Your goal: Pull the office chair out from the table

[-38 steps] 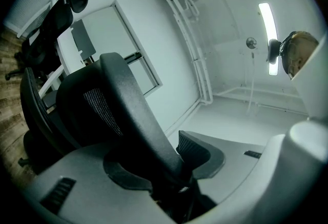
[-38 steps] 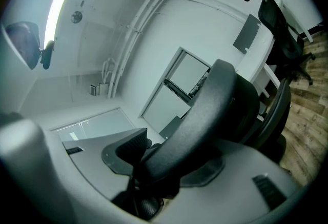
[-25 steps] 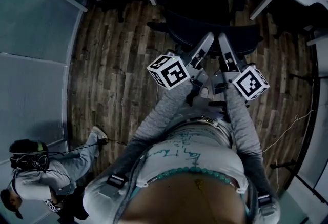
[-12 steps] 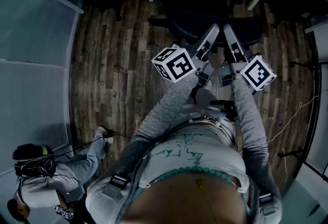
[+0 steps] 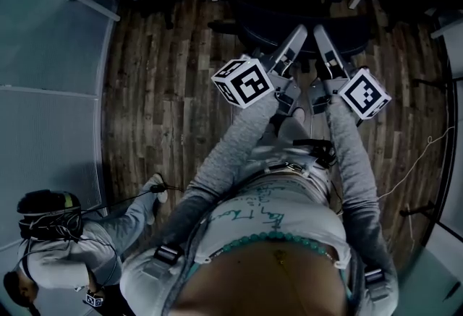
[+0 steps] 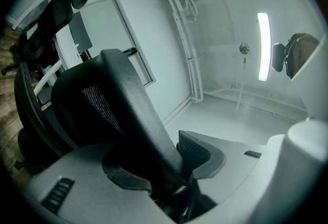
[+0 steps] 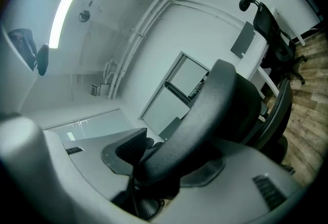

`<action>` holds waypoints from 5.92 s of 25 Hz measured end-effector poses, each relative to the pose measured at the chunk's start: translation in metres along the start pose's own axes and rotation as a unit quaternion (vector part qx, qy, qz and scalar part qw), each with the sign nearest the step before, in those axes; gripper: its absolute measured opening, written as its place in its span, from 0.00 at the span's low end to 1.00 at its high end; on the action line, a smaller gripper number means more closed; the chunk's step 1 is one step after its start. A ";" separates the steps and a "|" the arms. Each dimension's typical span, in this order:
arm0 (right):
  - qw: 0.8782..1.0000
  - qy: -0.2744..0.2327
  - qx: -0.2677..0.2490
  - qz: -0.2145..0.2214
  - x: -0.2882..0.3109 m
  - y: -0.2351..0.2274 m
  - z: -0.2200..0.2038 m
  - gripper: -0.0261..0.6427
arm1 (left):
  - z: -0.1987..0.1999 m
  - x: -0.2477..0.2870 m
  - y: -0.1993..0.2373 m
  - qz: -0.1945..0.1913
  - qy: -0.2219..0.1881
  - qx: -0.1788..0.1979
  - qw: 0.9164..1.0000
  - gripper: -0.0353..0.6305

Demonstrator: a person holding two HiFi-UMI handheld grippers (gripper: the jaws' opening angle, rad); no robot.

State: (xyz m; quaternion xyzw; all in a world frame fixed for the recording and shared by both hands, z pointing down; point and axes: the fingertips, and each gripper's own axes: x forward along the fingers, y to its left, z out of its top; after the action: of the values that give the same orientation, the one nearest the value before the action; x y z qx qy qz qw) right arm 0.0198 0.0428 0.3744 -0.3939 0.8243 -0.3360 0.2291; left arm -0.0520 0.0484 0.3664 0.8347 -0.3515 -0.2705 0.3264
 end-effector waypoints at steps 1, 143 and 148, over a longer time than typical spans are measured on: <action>1.000 0.000 0.001 0.004 0.004 0.000 0.004 0.34 | 0.002 0.004 0.000 0.002 0.000 0.000 1.000 0.32; 0.918 0.169 -0.352 0.074 -0.105 0.041 -0.059 0.08 | -0.085 -0.074 -0.076 0.122 0.113 0.363 0.917 0.07; 0.917 0.171 -0.351 0.079 -0.108 0.044 -0.059 0.08 | -0.085 -0.075 -0.078 0.123 0.108 0.369 0.915 0.07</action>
State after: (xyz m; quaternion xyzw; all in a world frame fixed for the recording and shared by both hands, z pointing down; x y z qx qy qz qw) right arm 0.0233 0.1717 0.3941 -0.3193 0.9442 -0.0683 -0.0423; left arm -0.0071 0.1778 0.3801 0.8702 -0.4887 0.0121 0.0620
